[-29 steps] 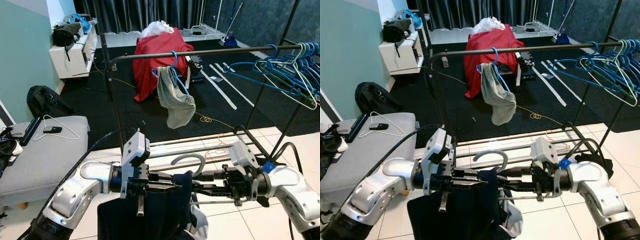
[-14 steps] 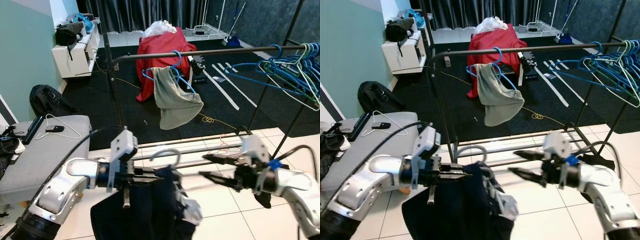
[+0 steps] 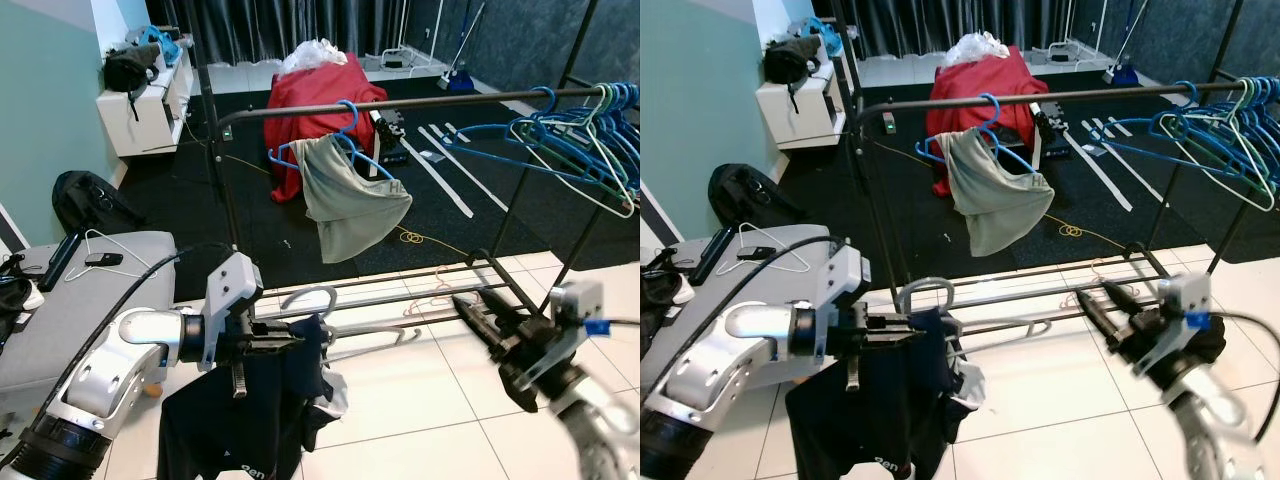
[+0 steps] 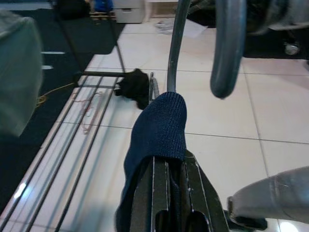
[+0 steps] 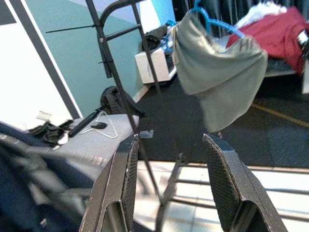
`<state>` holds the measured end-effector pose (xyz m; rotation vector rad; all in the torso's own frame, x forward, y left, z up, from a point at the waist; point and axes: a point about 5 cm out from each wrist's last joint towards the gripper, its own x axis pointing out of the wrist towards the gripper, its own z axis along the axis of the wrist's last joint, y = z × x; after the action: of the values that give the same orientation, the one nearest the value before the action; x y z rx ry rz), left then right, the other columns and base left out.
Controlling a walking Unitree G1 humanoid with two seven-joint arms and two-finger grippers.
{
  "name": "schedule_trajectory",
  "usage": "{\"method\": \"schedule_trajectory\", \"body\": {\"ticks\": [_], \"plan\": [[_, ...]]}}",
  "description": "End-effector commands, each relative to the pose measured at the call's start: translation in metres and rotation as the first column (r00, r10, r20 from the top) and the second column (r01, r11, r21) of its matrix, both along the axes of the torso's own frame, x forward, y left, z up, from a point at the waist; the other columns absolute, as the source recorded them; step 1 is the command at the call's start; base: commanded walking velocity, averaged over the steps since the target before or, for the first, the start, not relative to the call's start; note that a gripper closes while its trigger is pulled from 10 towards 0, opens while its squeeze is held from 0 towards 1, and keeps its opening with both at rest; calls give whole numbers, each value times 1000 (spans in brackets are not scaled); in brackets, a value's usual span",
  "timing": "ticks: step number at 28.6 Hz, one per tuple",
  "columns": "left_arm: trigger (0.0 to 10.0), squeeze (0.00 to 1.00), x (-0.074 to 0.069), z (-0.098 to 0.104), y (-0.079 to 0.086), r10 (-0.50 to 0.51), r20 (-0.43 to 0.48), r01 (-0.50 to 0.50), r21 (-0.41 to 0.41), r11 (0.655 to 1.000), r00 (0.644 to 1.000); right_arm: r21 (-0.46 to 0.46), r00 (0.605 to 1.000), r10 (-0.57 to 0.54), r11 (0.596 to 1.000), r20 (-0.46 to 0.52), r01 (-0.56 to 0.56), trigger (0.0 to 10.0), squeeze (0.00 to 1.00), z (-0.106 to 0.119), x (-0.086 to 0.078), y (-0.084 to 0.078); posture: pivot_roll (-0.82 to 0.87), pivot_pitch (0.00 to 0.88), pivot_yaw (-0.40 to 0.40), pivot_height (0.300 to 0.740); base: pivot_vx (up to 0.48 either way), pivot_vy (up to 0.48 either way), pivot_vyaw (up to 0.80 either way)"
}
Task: Hang hanger
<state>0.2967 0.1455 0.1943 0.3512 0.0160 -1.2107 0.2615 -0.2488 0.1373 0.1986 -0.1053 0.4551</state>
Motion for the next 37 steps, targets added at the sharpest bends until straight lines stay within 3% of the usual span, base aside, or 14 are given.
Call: {"method": "schedule_trajectory", "body": {"ticks": [1, 2, 3, 4, 5, 8, 12, 13, 14, 15, 20, 27, 35, 37], "plan": [[0, 0, 3, 8, 4, 18, 38, -17, -19, 1000, 999, 22, 997, -36, 999, -62, 37, 10000, 0, -11, -3, -4, -107, 75, 35, 740, 0, 0, 0], [0, 0, 5, 12, 4, 21, 43, -19, -44, 999, 999, 28, 994, -41, 999, -98, 44, 10000, 0, -18, -5, -5, -108, 76, 34, 740, 0, 0, 0], [0, 0, 7, 16, 3, 25, 48, -22, -75, 997, 999, 23, 990, -31, 999, -138, 35, 10000, 784, -26, -6, -3, -108, 77, 35, 740, 0, 0, 0], [0, 0, 8, 20, 3, 22, 50, -17, -102, 995, 998, 9, 985, -10, 1000, -169, 12, 10000, 784, -32, -8, 1, -108, 77, 36, 740, 0, 0, 0], [0, 0, 8, 23, 3, 19, 51, -13, -119, 993, 998, -2, 982, 5, 1000, -189, -5, 10000, 1000, -36, -9, 3, -107, 76, 37, 740, 0, 0, 0], [0, 0, 7, 31, 3, -17, 55, 25, -153, 988, 998, 20, 963, 86, 996, -256, -84, 10000, 1000, -43, -8, 21, -100, 73, 37, 740, 0, 0, 0], [0, 0, 4, 38, 3, -69, 55, 78, -178, 981, 996, 56, 947, 74, 997, -314, -60, 10000, 957, -53, -4, 24, -96, 70, 34, 740, 0, 0, 0], [0, 0, 1, 42, 3, -111, 51, 119, -193, 974, 992, 83, 928, 80, 995, -364, -53, 10000, 310, -59, -3, 24, -96, 70, 34, 740, 0, 0, 0], [0, 0, 1, 42, 3, -111, 51, 119, -193, 974, 992, 83, 928, 80, 995, -364, -53, 10000, 310, -59, -3, 24, -96, 70, 34, 740, 0, 0, 0], [0, 0, -1, 44, 2, -131, 52, 139, -198, 970, 990, 80, 919, 100, 994, -381, -75, 10000, 0, -60, -3, 25, -93, 70, 36, 740, 0, 0, 0], [0, 0, -9, 47, -3, -214, 50, 220, -168, 961, 975, -34, 913, 102, 991, -395, -126, 10000, 0, -62, 5, 25, -91, 69, 37, 740, 0, 0, 0], [0, 0, -12, 47, -11, -246, 53, 251, -168, 953, 968, -85, 889, 145, 976, -435, -201, 10000, 0, -62, 22, 35, -91, 56, 35, 740, 0, 0, 0], [0, 0, -15, 54, -21, -274, 68, 282, -200, 938, 959, -42, 826, 248, 950, -506, -310, 10000, 0, -74, 30, 54, -80, 54, 27, 740, 0, 0, 0], [0, 0, -14, 57, -22, -269, 78, 279, -205, 938, 960, 13, 803, 306, 937, -512, -349, 10000, 0, -75, 29, 60, -80, 54, 27, 740, 0, 0, 0]]}}
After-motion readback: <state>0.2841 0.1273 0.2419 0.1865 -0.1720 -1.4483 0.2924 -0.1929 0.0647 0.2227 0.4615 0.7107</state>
